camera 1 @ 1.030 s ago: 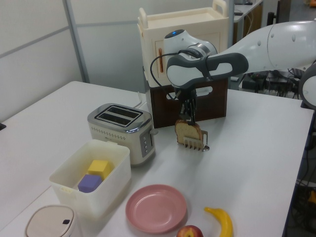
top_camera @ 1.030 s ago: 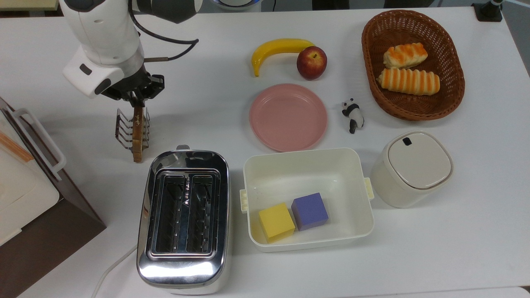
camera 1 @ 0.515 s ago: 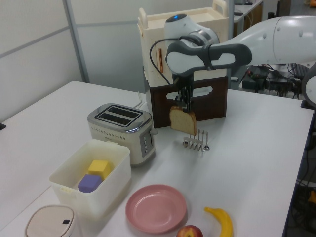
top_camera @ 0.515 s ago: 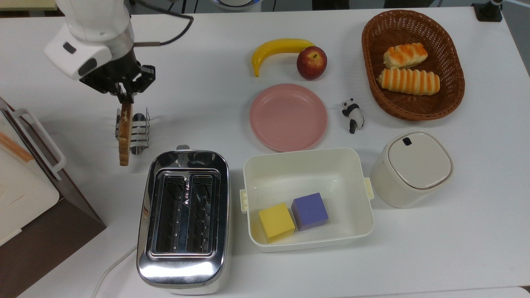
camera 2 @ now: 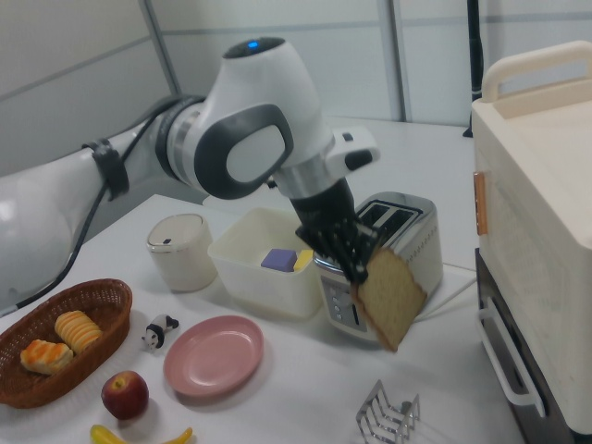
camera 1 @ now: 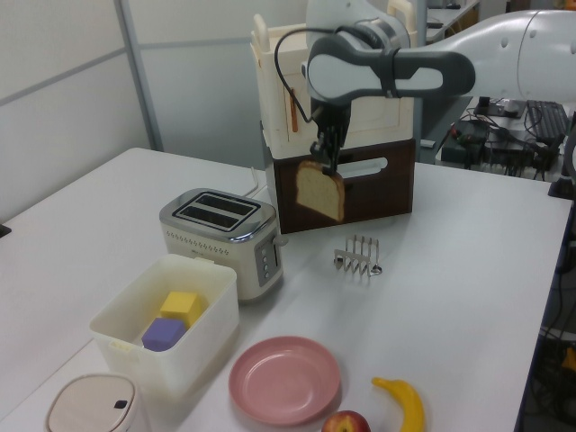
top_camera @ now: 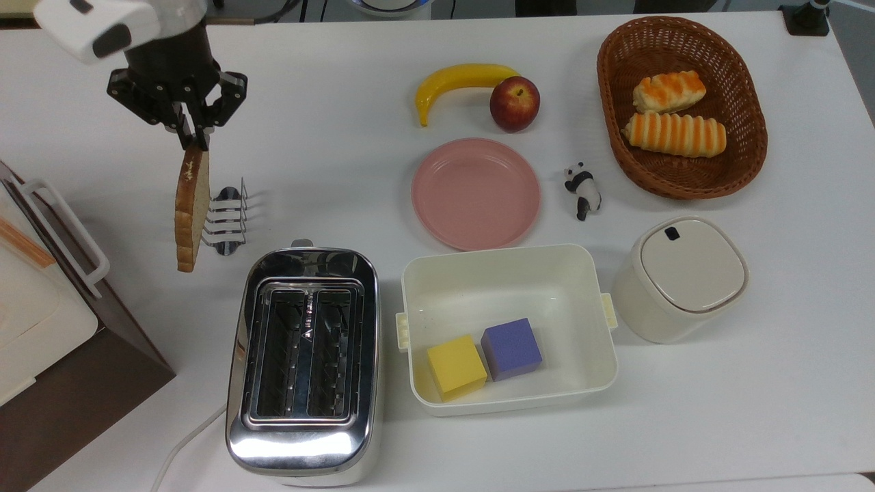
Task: Put the bread in the toaster
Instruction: 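Lift the bread slice up out of the metal rack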
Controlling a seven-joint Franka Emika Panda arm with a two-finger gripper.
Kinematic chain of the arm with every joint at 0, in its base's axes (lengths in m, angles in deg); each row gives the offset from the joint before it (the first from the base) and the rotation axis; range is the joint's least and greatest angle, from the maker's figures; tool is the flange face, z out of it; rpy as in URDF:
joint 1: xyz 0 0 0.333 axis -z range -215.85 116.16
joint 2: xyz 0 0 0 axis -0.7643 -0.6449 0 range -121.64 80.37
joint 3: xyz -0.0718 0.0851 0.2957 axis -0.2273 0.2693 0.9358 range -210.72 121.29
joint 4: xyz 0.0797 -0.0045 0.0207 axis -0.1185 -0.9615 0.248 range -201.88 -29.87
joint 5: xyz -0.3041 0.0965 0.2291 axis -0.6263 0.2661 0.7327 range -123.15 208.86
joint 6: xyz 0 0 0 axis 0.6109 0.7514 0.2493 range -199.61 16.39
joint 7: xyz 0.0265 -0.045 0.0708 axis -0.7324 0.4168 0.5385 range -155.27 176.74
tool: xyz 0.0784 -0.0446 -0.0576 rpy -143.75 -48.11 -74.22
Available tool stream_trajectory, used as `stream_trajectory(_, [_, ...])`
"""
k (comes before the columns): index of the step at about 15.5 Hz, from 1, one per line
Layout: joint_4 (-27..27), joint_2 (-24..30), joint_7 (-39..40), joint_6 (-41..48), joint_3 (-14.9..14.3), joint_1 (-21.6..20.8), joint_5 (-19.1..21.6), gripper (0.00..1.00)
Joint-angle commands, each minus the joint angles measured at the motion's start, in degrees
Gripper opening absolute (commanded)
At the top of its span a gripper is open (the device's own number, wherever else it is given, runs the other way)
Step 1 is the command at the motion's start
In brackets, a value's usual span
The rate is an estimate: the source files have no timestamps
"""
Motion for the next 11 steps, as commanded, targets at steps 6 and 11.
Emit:
stream_trajectory(6, [0.35, 0.37, -11.77, -17.9, 0.49, -0.68, 10.02, 0.13])
stream_trajectory(11, [0.09, -0.68, -17.76, -28.28, 0.49, -3.49, 13.72, 0.12])
